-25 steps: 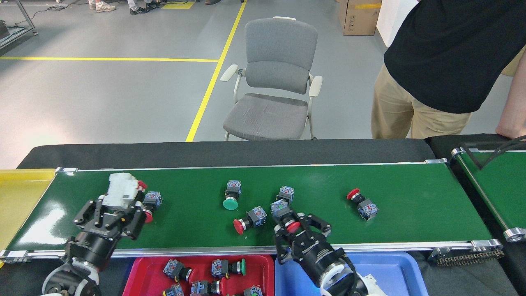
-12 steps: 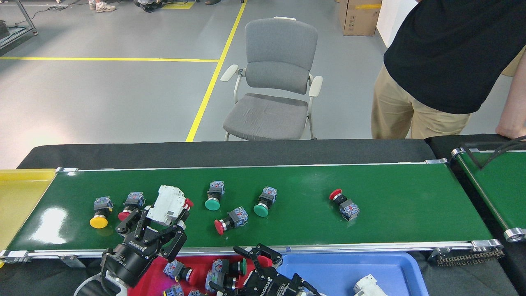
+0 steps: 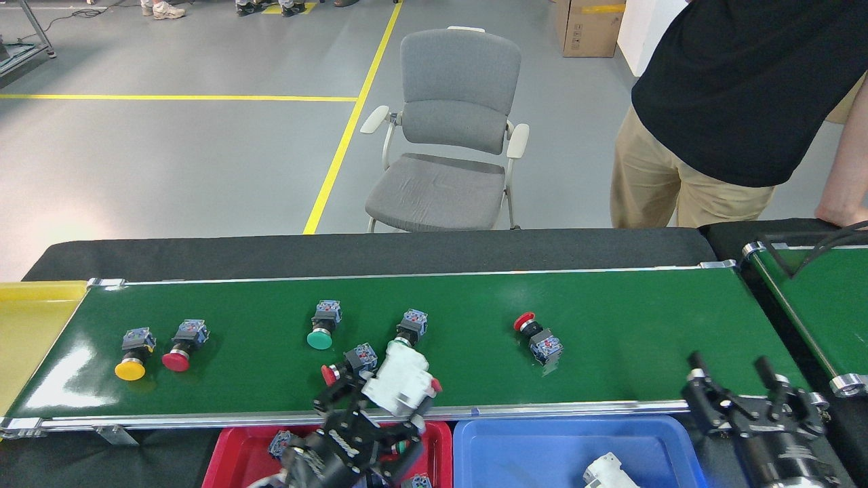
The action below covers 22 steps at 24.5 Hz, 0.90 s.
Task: Pick switch part from conveyor to tray
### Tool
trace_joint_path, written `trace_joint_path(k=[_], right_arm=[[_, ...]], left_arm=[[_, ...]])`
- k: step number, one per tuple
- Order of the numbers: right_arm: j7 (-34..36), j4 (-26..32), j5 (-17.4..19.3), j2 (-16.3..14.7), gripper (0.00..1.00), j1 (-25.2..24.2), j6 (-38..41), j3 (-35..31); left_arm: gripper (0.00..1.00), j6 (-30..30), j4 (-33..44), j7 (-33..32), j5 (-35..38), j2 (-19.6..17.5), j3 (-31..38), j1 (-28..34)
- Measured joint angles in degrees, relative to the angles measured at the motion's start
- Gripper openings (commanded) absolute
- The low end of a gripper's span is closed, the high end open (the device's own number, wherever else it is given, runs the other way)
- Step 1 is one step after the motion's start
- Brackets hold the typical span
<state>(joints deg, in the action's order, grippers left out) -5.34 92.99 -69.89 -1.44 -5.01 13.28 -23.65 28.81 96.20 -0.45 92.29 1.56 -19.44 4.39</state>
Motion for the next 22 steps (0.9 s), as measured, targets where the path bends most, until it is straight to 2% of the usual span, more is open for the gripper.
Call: trace_joint_path(k=[2, 6, 7, 11, 16, 18, 20, 22], right_arm=[[-0.44, -0.01, -0.40, 0.00, 0.98, -0.24, -3.67, -0.02], [-0.97, -0.01, -1.91, 0.00, 0.98, -0.25, -7.21, 0.26], [-1.00, 0.00, -2.30, 0.00, 0.98, -0.27, -7.35, 0.51], [-1.89, 0.71, -2.80, -0.46, 0.98, -1.40, -7.76, 3.77], [-2.90, 3.32, -2.80, -1.40, 0.98, -1.49, -4.98, 5.01], [-2.99, 3.73, -2.80, -1.38, 0.98, -2.05, -2.53, 5.06], [-3.08, 4.17, -2.79, -1.37, 0.98, -2.42, -0.79, 5.09], [-3.09, 4.73, -2.76, -1.37, 0.98, -2.43, 0.71, 5.17]], left_arm=[[0.44, -0.03, 0.89, -0.04, 2.11, 1.13, -2.63, 1.45], [0.93, -2.56, 1.12, -1.39, 2.78, 1.43, -6.85, 2.36], [0.99, -4.36, 1.12, -1.62, 2.78, 1.43, -7.88, 2.52], [1.00, -10.82, 1.24, -2.05, 2.68, 1.43, -12.08, 2.87], [1.00, -12.67, 1.80, -2.21, 2.66, 1.41, -11.28, 2.98], [1.00, -12.78, 3.57, -2.21, 2.64, 1.38, -6.48, 3.63], [1.00, -12.85, 4.53, -1.90, 2.61, 1.16, 1.42, 4.88], [1.00, -12.96, 4.49, -1.24, 2.38, 0.76, 12.11, 5.51]])
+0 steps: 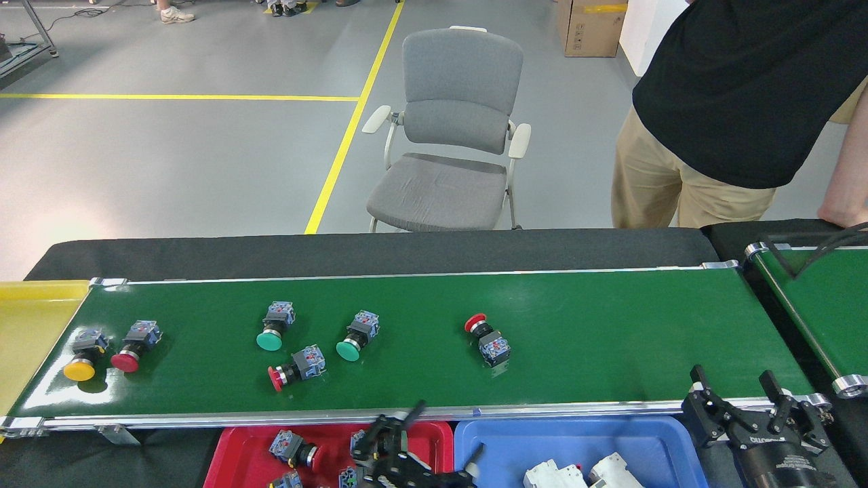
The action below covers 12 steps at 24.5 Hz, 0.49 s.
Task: Pick switch part from conveyor to tray
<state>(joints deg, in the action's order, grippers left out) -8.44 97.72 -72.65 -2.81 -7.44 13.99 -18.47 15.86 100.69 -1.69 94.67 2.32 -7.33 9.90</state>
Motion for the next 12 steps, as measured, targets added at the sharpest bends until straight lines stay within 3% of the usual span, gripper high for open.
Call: trace_joint_path(k=[2, 6, 9, 12], right_arm=[[-0.16, 0.49, 0.00, 0.00, 0.98, 0.00, 1.52, 0.74], [-0.46, 1.17, 0.00, 0.03, 0.98, -0.02, 3.09, 3.33], [-0.48, 1.35, 0.00, 0.42, 0.98, -0.21, 3.40, 3.95], [-0.56, 1.37, 0.00, 0.62, 0.98, -0.91, 3.46, 4.21]], left_arm=[[1.00, 2.24, -0.98, 1.45, -1.56, -1.65, 12.82, 1.10], [1.00, 14.46, -8.73, 5.77, -8.81, -10.09, 33.09, 6.01], [1.00, 20.66, -12.50, 7.23, -10.46, -10.97, 38.11, 7.10], [1.00, 22.81, -12.95, 7.76, -10.62, -11.21, 38.21, 6.54]])
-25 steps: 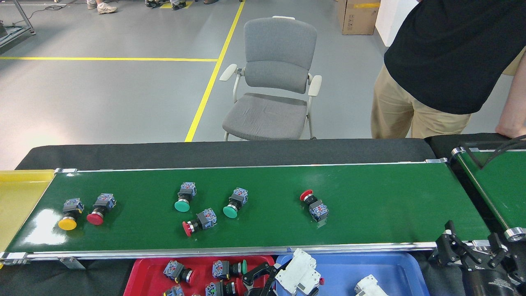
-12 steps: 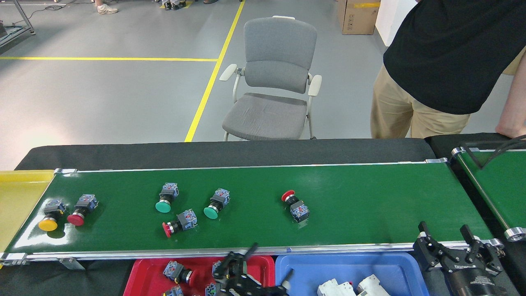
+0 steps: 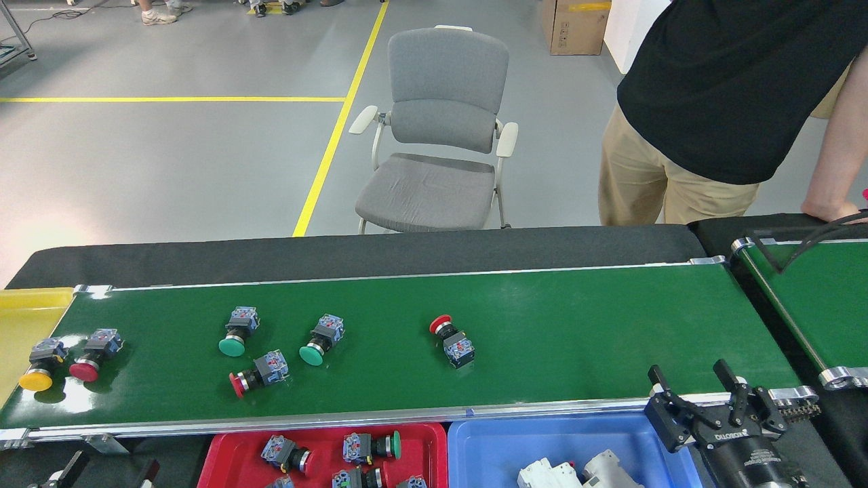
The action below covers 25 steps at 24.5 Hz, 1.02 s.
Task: Pick switch part from conveyor to tray
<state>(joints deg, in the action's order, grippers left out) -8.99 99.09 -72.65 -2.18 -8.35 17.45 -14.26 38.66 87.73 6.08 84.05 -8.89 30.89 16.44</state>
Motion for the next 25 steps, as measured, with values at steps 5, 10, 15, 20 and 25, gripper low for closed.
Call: trace_joint_path(k=[5, 10, 15, 20, 25], right_arm=[[-0.03, 0.02, 0.00, 0.02, 0.98, 0.00, 0.03, 0.74], [-0.03, 0.37, 0.00, 0.52, 0.98, 0.04, 0.04, 1.87], [-0.14, 0.44, 0.00, 0.58, 0.98, 0.13, 0.20, 3.35], [-0.37, 0.45, 0.00, 0.79, 0.98, 0.36, 0.10, 4.57], [-1.26, 0.45, 0.00, 0.80, 0.98, 0.73, 0.06, 5.57]], left_arm=[[1.00, 1.02, -3.81, 0.27, -0.12, -6.87, -3.78, -5.00], [1.00, 4.33, -11.47, 0.28, -0.28, -11.03, -8.67, -12.44], [1.00, 5.96, -17.83, 0.29, -0.01, -11.31, -9.70, -17.46], [1.00, 6.05, -22.34, 0.34, 0.02, -11.37, -11.58, -19.91], [0.97, 6.05, -27.13, 0.35, 0.14, -11.95, -13.45, -22.86]])
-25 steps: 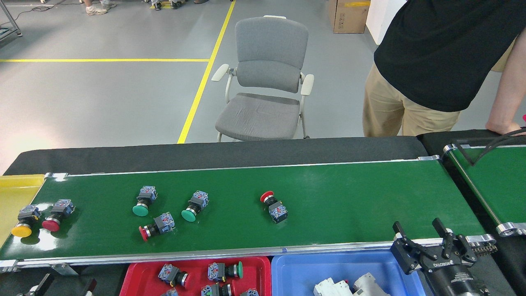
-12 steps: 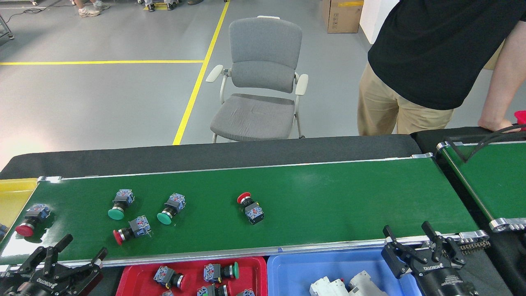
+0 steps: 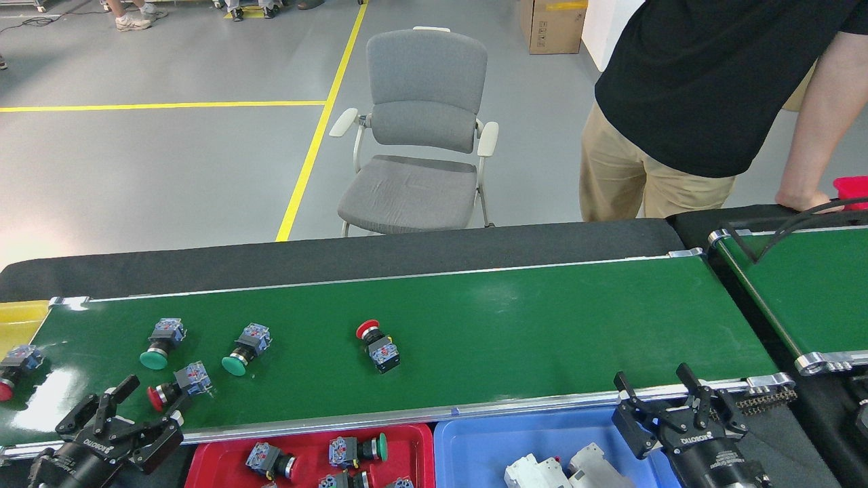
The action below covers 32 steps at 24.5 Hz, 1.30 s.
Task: Pick switch part from conveyor to tray
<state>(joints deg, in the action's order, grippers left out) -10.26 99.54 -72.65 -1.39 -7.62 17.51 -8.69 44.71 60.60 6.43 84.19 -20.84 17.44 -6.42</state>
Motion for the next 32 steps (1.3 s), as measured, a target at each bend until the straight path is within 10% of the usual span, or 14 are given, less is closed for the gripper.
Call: trace_joint_path(k=[4, 12, 18, 22, 32], right_arm=[[-0.48, 0.00, 0.00, 0.02, 0.98, 0.19, -0.13, 0.15], [-1.87, 0.02, -0.01, 2.24, 0.98, 0.47, -0.30, 2.57], [-1.92, 0.86, -0.09, 2.24, 0.98, 0.50, -0.40, 2.61], [-1.95, 0.89, -0.11, 2.18, 0.98, 0.50, -0.58, 2.67], [-1.99, 0.90, -0.20, 2.18, 0.98, 0.23, -0.71, 2.80]], left_arm=[[0.43, 0.00, -2.83, 0.00, 0.01, 0.00, -1.19, -1.55], [0.10, 0.00, -1.95, 1.16, -0.40, 0.85, -1.35, -1.05], [0.33, 0.00, 17.02, 2.21, -3.45, 2.86, -1.41, 11.59], [0.96, 0.00, 32.57, 1.08, -5.07, 6.46, -3.06, 26.10], [1.00, 0.01, 36.37, -1.32, -5.24, 14.37, 5.38, 27.78]])
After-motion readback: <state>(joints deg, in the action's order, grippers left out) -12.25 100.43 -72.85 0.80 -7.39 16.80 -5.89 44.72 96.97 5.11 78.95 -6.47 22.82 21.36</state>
